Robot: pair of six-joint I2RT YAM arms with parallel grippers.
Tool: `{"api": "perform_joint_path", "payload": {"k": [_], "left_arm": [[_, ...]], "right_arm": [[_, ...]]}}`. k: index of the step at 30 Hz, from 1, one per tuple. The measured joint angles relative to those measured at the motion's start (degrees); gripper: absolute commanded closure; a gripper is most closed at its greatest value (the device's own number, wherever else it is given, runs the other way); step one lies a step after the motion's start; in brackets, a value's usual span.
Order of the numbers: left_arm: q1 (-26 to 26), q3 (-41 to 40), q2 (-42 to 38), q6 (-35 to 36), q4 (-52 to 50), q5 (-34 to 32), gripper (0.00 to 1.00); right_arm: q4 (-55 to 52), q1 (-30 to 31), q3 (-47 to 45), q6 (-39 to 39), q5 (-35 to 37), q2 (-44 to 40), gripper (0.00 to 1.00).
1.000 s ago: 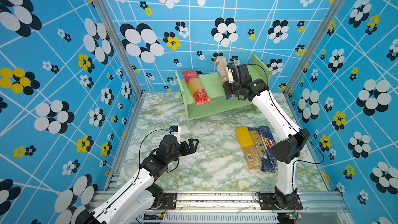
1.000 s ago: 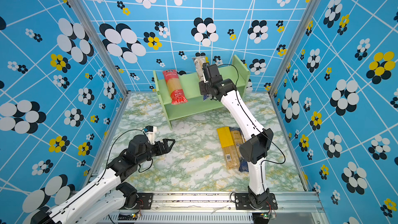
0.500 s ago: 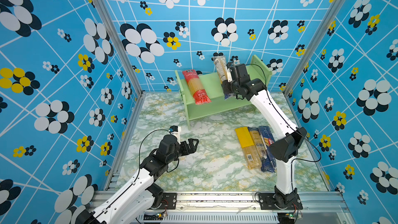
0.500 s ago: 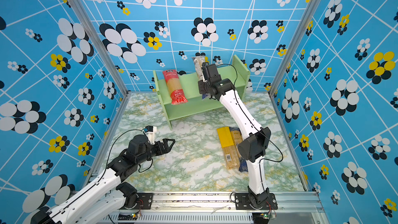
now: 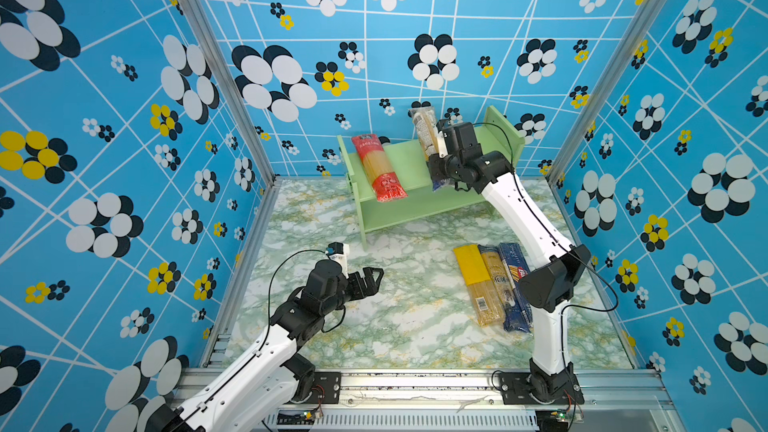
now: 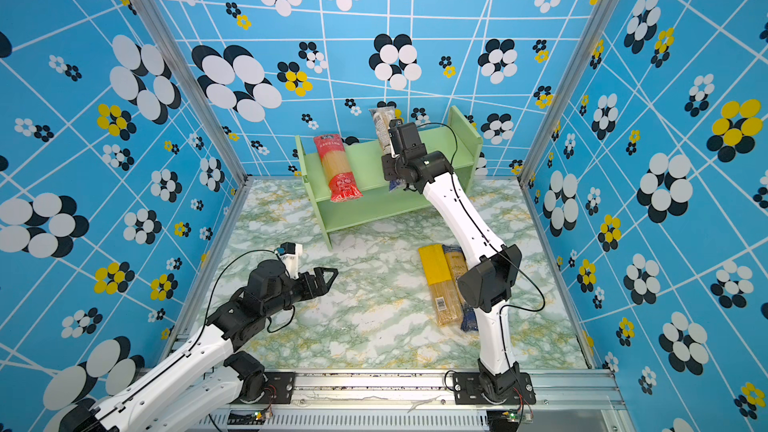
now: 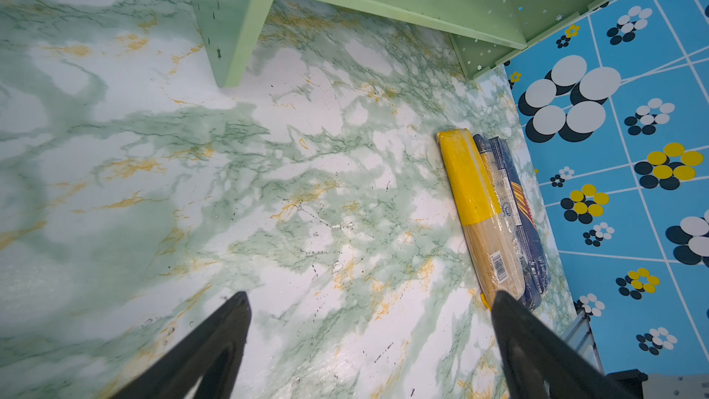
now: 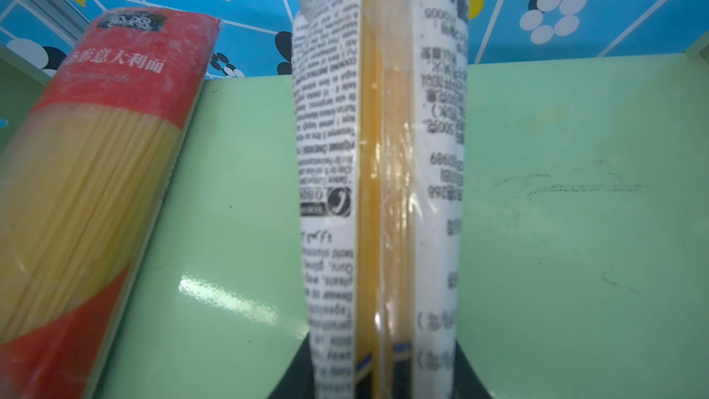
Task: Arrange pasta packages on shelves
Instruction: Place the pasta bag on the shelf.
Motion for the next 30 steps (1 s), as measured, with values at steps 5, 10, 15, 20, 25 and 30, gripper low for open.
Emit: {"api": "perform_joint_path", "payload": {"k": [5,10,15,20,25,30], "left_arm": [[0.0,0.0,0.0,-0.02,0.0,0.0,0.01],[0.0,0.0,-0.72,0.0,-0.04,-0.02,0.01],[0.0,0.0,-1.36,-0.02,-0.07,-0.09,0.01],[0.0,0.0,-1.51,-0.02,-0.09,-0.24,0.01],[0.0,0.0,-1.51,-0.02,-0.09,-0.28,0.01],[0.0,0.0,-1.51,-0.02,-0.09,-0.44,0.01]], "right_arm": [[0.0,0.0,0.0,-0.02,0.0,0.02,0.97],[0.02,0.0,-0.04,-0.22,0.0,0.02,0.95],[0.07,0.0,-0.24,-0.22,0.0,0.04,0.91],[0.76,0.0,-0.79,-0.26,0.04,0.04,0.9],[1.55,-0.02,-1.2,-0.46,0.07,0.02,0.9],[2.36,-0.02,-1.81,-0.46,0.2,-0.02,0.9]]}}
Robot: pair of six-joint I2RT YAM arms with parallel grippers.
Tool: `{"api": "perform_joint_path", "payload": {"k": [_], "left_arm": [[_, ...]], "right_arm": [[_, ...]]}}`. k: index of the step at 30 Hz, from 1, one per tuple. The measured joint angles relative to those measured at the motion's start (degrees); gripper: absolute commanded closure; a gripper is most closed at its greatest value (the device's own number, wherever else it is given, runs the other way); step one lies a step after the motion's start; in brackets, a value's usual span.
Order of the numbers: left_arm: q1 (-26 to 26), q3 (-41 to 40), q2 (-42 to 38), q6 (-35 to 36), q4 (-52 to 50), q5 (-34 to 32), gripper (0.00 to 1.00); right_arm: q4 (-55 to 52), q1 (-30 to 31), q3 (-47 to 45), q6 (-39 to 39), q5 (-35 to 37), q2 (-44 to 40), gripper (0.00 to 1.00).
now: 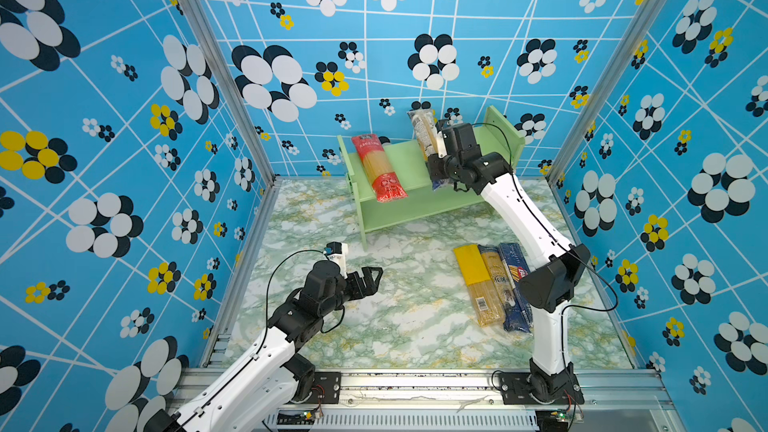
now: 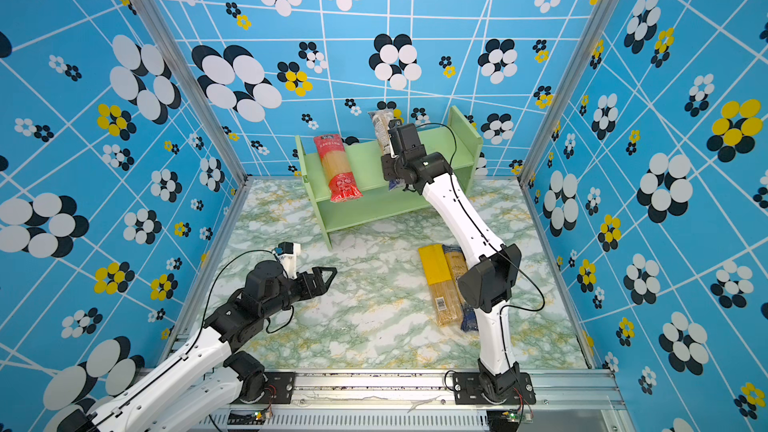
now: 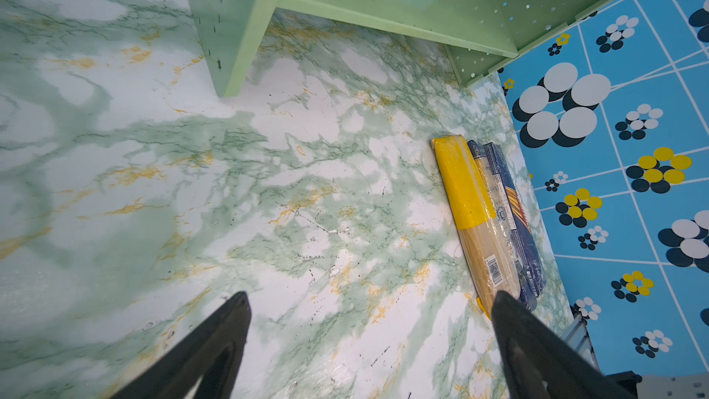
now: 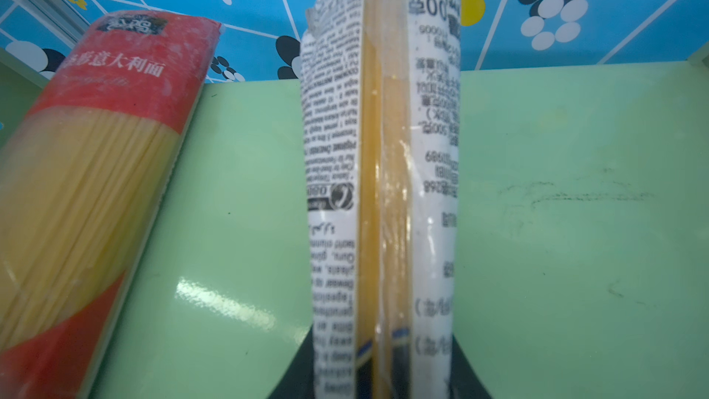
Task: Arrange pasta packages on shelves
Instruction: Place the pasta bag on the shelf.
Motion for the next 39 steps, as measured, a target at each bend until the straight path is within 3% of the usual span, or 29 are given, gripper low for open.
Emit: {"api": "perform_joint_path", "payload": {"k": [39], "left_arm": [[0.0,0.0,-0.81,-0.44,0.02,-0.07,0.01]], "right_arm": [[10.16,-0.09,-10.36,0.94,0.26,-4.33,0.9]]}}
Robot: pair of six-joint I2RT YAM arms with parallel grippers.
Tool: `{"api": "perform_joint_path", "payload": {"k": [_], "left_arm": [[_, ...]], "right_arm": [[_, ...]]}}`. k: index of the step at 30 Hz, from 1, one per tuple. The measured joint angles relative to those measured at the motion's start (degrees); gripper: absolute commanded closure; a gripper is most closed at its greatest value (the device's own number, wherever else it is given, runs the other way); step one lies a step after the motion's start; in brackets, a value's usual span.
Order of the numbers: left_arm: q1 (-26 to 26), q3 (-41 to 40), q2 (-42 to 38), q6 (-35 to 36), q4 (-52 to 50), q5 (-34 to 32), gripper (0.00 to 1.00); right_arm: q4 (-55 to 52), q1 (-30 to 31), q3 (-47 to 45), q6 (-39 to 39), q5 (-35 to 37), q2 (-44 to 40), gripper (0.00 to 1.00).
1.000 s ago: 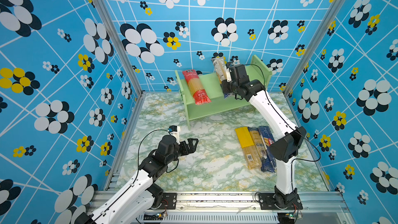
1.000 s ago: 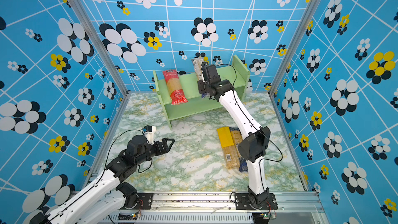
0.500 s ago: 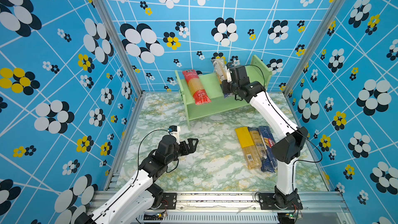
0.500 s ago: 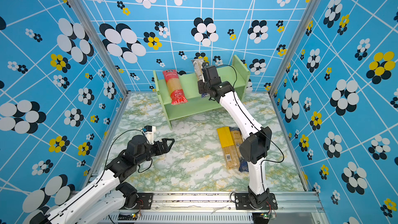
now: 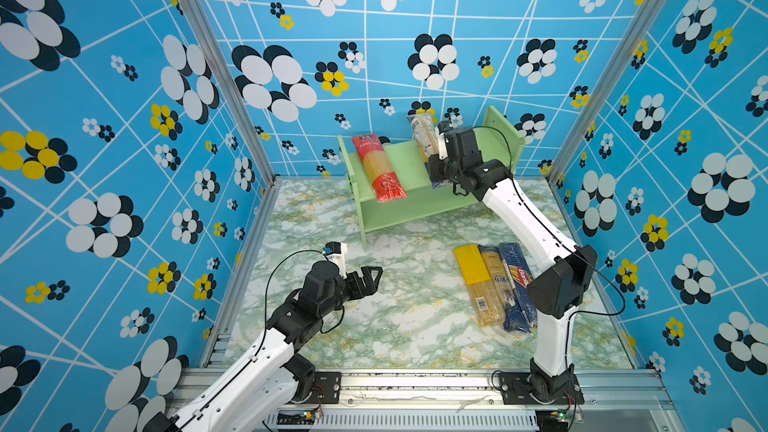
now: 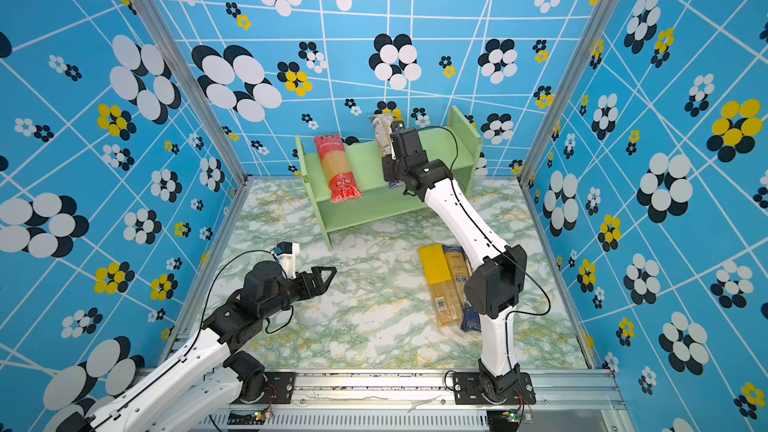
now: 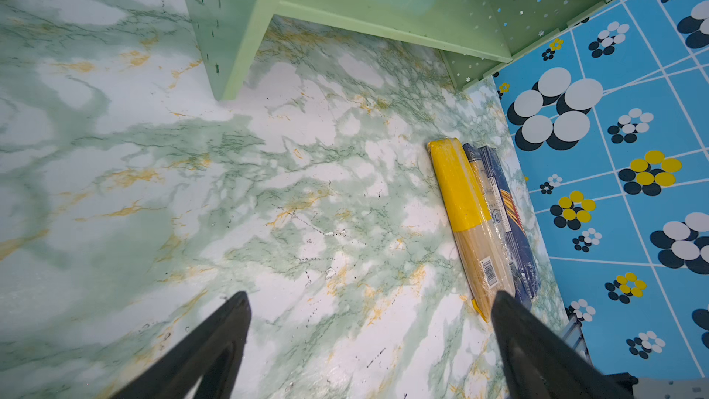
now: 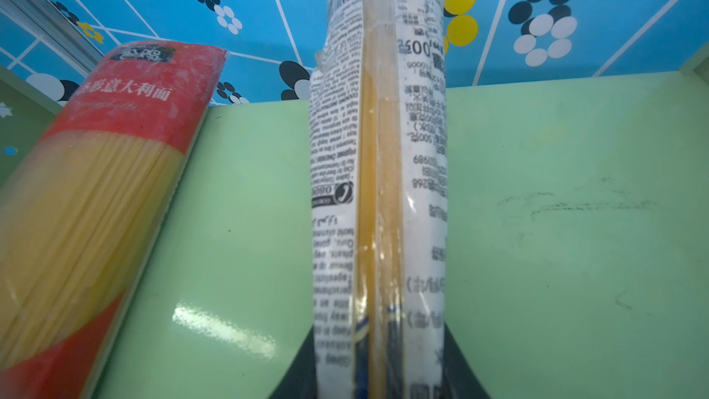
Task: Arrange pasta packages on shelves
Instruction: Place the pasta bag on the shelf.
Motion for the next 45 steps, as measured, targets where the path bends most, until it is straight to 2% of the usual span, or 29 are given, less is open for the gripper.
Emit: {"api": "perform_joint_path", "payload": {"k": [17,20,45], "left_arm": [[0.0,0.0,0.0,-0.02,-0.02,-0.13,0.01],[0.0,0.0,0.0,-0.04,0.0,-0.13,0.01],[-0.04,0.0,0.02,-0.2,0.0,-0.13,0.01]], "right_arm": [[4.13,0.0,-4.31,0.66,0.0,-1.99,0.89],[4.42,0.0,-4.52,0.66,0.0,-2.05,0.86],[4.66,0.0,-4.68,0.66,0.02,-2.08,0.79]]}}
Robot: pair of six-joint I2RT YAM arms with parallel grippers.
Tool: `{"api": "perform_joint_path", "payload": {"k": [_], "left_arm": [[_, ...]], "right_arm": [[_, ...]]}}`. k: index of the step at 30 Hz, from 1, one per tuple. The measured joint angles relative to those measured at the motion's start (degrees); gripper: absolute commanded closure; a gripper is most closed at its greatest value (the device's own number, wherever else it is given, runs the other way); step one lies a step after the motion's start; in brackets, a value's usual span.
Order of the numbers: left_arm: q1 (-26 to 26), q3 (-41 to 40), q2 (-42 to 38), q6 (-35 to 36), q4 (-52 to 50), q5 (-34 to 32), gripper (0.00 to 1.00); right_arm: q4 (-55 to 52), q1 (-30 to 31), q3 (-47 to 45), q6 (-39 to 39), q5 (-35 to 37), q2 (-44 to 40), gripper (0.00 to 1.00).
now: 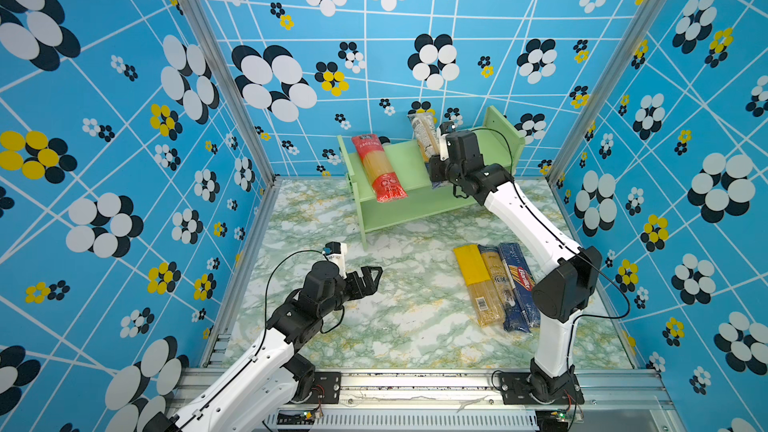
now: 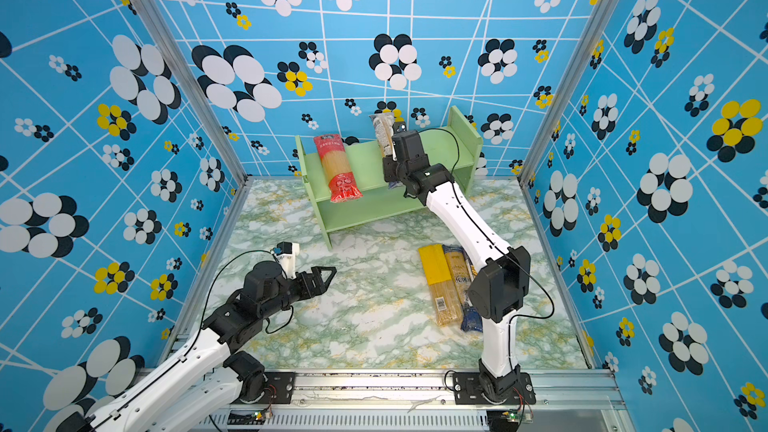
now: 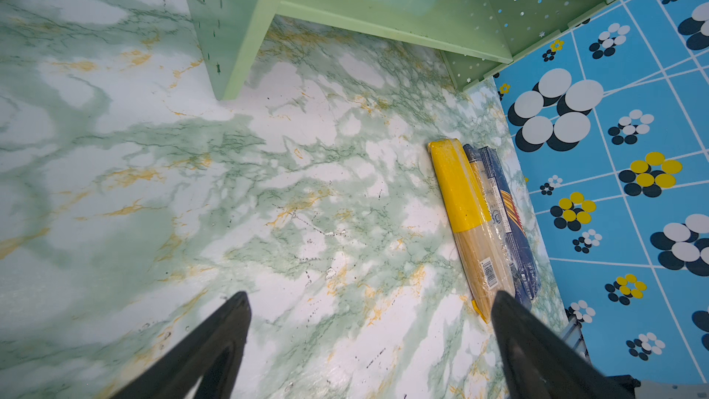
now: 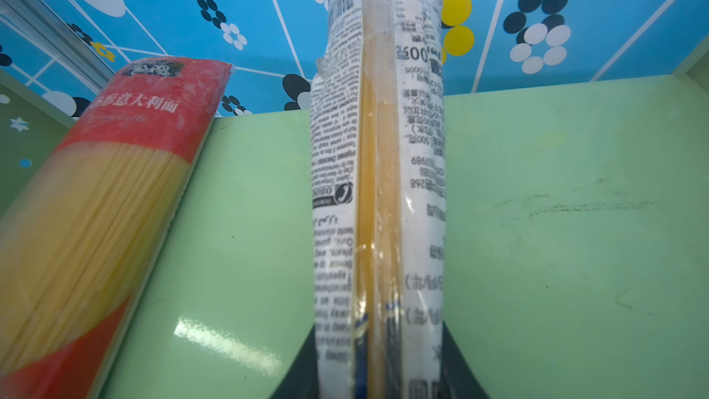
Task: Arrange pasta packages on shelves
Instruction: Place the pasta bag on the shelf.
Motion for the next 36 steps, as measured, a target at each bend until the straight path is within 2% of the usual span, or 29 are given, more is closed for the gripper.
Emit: {"api": "perform_joint_path", "payload": {"k": [36], "left_arm": [[-0.02,-0.02,0.04,-0.44,0.02,-0.04,0.01]], "right_arm": [[0.04,0.0,0.0,0.0,-0.02,0.04,0.68]]}}
